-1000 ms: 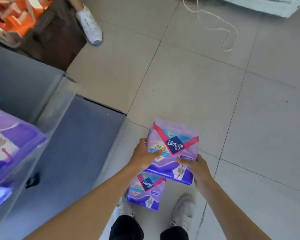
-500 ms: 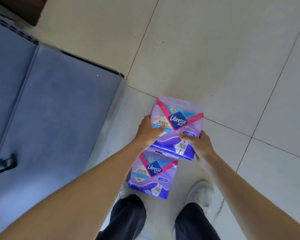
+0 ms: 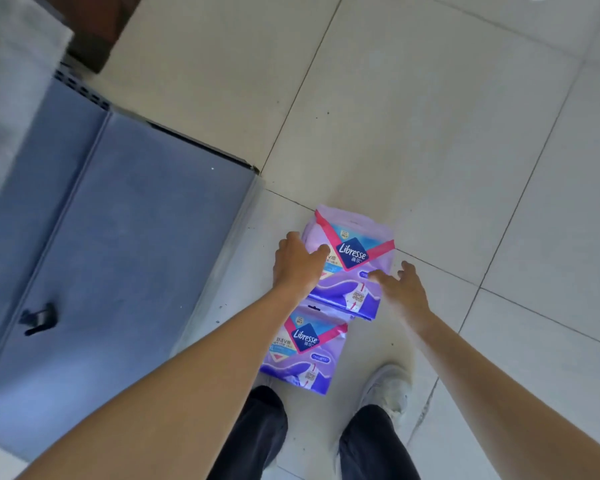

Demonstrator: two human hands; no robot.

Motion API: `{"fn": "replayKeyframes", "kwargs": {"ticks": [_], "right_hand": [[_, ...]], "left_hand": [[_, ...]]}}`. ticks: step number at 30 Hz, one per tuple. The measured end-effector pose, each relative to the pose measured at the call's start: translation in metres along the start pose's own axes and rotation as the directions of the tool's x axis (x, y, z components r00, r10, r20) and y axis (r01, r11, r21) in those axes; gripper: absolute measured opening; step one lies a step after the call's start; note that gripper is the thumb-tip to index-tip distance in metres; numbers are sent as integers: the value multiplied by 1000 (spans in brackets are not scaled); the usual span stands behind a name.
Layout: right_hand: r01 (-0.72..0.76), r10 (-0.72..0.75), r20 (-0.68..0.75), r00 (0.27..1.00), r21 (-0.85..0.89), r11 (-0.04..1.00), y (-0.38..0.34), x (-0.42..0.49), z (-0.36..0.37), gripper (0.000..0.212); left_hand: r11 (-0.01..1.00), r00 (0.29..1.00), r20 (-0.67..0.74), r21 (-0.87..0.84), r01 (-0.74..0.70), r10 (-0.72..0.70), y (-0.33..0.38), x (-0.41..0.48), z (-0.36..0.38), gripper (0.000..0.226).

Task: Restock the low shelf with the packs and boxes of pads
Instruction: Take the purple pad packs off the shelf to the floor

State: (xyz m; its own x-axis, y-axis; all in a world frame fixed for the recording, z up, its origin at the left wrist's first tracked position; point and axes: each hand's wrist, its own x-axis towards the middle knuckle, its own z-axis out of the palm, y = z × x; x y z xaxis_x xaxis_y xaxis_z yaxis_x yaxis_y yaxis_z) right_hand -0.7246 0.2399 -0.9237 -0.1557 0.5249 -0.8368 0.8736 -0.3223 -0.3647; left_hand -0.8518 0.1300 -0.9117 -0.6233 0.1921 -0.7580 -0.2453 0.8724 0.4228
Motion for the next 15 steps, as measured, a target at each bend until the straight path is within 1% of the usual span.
{"fn": "replayKeyframes", "kwargs": {"ticks": [2, 4, 7, 10, 12, 15], "right_hand": [[120, -124, -14, 992, -142, 983, -20, -29, -18, 74], [213, -217, 15, 976, -271, 939, -46, -58, -35, 67], [335, -333, 89, 939, -467, 819, -96, -100, -57, 56], [459, -445, 182, 877, -597, 658, -147, -141, -73, 55], [544, -512, 270, 815, -660, 519, -181, -173, -79, 53], [660, -618, 382, 687, -685, 309, -225, -228, -80, 45]], "left_hand": [[999, 999, -7, -10, -39, 39, 17, -22, -19, 47], [997, 997, -8, -3, -82, 82, 36, -46, -40, 40], [989, 988, -19, -9, -150, 150, 69, -87, -79, 33], [975, 976, -45, -50, -217, 215, 96, -127, -118, 22], [965, 965, -85, -59, -255, 249, 111, -155, -147, 17], [945, 946, -156, -120, -303, 283, 124, -193, -189, 13]]}}
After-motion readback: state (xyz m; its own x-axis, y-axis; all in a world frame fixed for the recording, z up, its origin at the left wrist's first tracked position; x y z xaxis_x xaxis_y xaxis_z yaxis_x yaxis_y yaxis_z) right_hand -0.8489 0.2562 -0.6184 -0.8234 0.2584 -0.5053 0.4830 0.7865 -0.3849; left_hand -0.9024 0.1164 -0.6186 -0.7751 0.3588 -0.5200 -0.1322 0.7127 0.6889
